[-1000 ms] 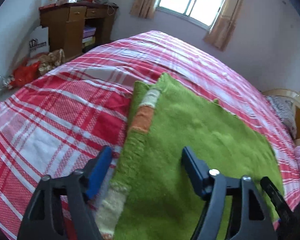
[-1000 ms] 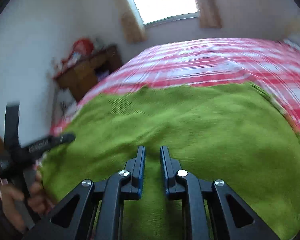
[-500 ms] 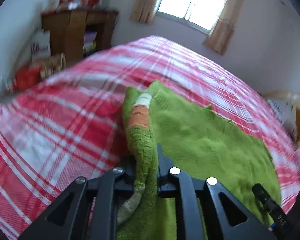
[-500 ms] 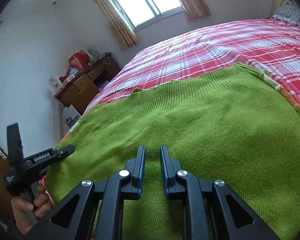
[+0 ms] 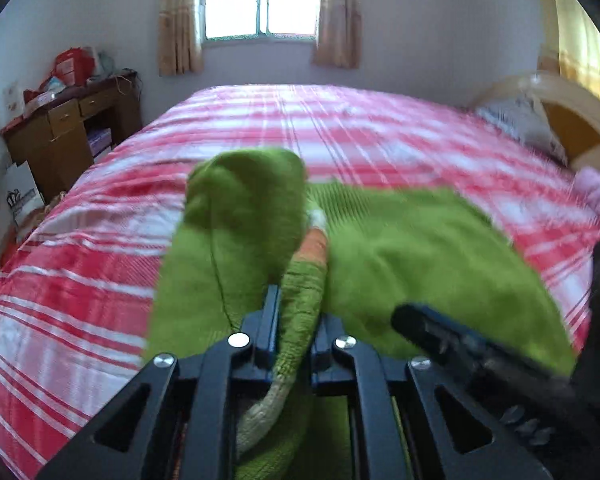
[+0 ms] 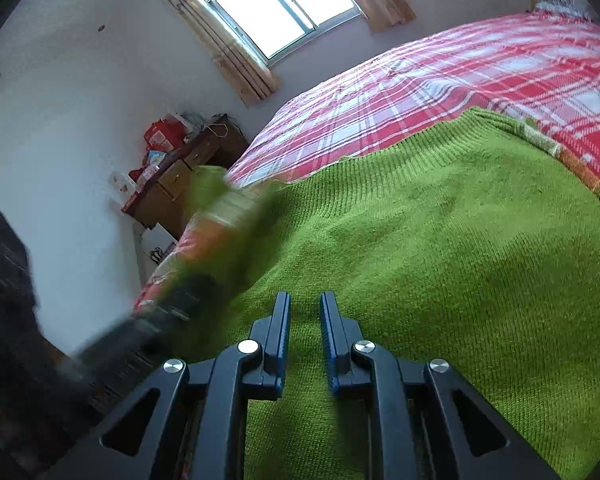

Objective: Fold small clothes

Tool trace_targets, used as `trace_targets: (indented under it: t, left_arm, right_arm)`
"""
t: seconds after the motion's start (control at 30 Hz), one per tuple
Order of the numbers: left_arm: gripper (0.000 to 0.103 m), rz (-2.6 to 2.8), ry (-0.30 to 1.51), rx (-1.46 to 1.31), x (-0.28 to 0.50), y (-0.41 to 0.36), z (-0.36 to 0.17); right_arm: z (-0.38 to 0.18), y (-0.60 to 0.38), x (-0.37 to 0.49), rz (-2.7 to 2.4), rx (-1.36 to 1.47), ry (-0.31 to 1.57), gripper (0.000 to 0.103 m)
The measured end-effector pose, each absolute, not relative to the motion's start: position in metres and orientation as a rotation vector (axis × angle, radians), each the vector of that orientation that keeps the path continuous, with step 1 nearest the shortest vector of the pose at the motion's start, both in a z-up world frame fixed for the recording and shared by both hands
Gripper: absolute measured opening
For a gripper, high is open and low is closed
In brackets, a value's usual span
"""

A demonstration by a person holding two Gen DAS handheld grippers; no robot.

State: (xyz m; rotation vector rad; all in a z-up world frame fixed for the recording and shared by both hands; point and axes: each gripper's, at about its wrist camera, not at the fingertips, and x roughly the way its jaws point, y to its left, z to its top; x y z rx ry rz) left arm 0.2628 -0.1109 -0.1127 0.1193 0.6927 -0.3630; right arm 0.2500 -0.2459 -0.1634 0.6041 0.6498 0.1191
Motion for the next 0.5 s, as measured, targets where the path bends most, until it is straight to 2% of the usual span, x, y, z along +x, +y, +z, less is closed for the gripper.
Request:
trace_targets:
  t: [0.23, 0.33, 0.4, 0.43, 0.5]
  left_arm:
    - [0.011, -0.383, 0.688, 0.098, 0.26, -0.106, -0.11]
    - [0.011, -0.385, 0.685, 0.088, 0.26, -0.106, -0.112]
    - [0.011, -0.384, 0.68, 0.089, 0.258, -0.106, -0.114]
    - [0.011, -0.384, 0.679, 0.085, 0.258, -0.105, -0.114]
    - [0.011, -0.386, 0.679, 0.084, 0.259, -0.107, -0.116]
  right_arm:
    - [-0.168, -0.259, 0.254, 0.186, 0.708, 0.679, 0.016]
    - [-0.159, -0.266, 0.266, 0.262, 0.721, 0.707, 0.028]
    - [-0.147, -0.27, 0.274, 0.267, 0.711, 0.696, 0.05]
    - [-0.141, -0.271, 0.28, 0.269, 0.705, 0.693, 0.053]
    - [-0.133, -0.268, 0.295, 0.296, 0.688, 0.707, 0.054]
